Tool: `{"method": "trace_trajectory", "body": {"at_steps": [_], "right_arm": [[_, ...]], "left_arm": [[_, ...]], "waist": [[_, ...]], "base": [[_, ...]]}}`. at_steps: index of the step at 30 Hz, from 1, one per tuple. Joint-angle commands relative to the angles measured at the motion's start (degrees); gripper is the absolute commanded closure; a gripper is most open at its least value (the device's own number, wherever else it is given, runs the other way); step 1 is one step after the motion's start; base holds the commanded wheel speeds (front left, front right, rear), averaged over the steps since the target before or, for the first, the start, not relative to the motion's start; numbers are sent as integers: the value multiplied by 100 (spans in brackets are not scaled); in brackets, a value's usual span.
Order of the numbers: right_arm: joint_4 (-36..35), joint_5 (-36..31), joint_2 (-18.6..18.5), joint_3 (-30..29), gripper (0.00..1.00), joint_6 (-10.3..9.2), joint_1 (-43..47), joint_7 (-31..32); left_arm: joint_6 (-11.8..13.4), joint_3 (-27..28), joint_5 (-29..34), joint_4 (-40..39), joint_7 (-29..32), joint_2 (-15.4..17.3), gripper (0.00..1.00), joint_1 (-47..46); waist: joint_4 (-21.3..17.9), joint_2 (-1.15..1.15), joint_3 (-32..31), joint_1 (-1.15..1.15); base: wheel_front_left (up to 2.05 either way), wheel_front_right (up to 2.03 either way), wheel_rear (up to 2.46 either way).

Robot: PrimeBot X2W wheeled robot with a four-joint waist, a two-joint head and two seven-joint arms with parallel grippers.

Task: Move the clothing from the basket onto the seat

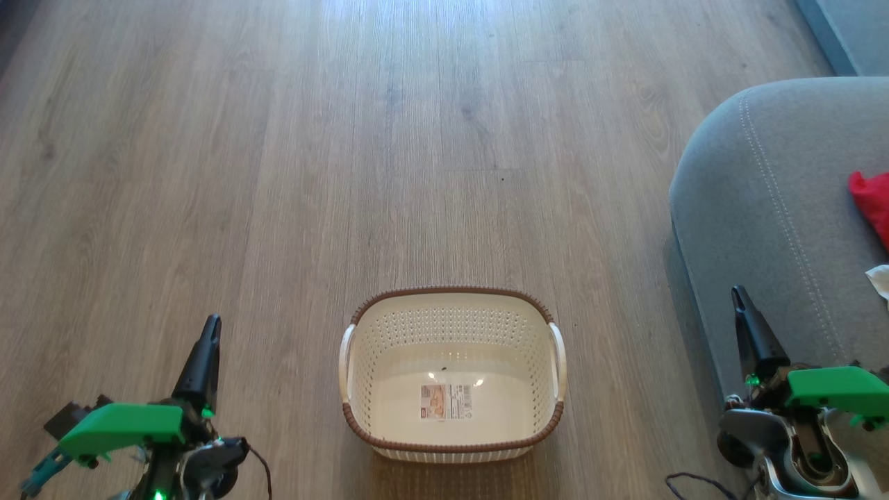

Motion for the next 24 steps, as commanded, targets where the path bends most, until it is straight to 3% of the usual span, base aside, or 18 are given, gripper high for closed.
{"method": "trace_trajectory", "body": {"at_steps": [1,24], "right_arm": [[-225,34,-16,97,100,0,-148,34],[-225,35,-16,98,100,0,-148,34]], "left_arm": [[-53,201,-38,-186,44,62,100,-273],[-53,201,-38,-186,44,62,100,-273]], "waist": [[0,0,0,0],[0,0,0,0]], "base": [[0,0,0],[0,0,0]]}}
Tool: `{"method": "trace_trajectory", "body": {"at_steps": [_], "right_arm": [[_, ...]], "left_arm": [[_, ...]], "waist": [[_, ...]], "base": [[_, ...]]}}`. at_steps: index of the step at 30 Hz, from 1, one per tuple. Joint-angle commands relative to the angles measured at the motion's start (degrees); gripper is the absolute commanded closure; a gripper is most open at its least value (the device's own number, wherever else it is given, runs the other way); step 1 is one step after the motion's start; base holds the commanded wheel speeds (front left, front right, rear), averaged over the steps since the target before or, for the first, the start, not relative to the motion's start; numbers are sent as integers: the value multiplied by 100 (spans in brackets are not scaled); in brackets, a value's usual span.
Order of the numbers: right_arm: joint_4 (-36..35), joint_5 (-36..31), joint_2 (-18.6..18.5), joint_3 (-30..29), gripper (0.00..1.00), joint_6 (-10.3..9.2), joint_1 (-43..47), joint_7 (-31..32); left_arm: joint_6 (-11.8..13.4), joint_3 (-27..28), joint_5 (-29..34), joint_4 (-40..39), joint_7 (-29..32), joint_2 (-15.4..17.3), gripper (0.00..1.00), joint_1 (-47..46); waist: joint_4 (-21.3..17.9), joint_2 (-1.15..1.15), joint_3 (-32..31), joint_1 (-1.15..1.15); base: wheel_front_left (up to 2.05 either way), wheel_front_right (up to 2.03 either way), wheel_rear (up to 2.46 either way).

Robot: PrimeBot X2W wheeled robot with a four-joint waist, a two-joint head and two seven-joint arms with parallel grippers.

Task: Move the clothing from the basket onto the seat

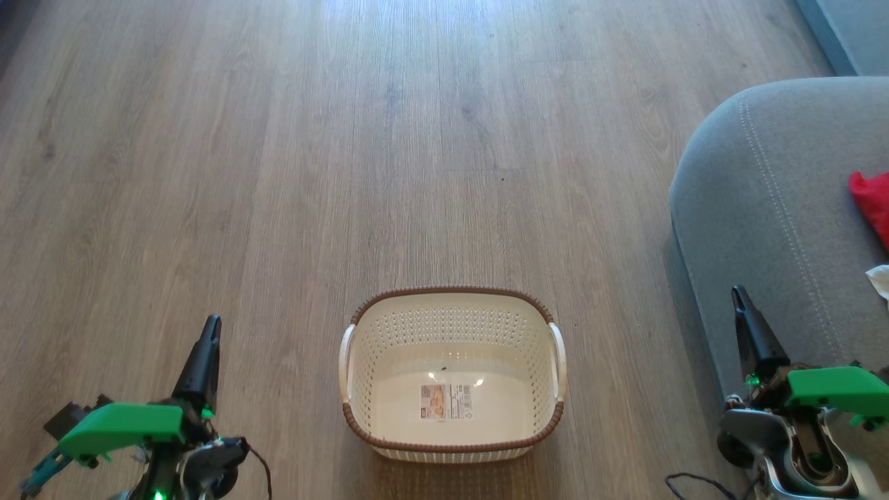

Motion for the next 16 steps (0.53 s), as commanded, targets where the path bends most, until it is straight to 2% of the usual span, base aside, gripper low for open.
{"method": "trace_trajectory", "body": {"at_steps": [1,16], "right_arm": [[-225,35,-16,98,100,0,-148,34],[-225,35,-16,98,100,0,-148,34]], "left_arm": [[-53,201,-38,-186,44,62,100,-273],[-53,200,-39,-187,43,62,100,-273]], "waist": [[0,0,0,0],[0,0,0,0]], "base": [[0,0,0],[0,0,0]]}}
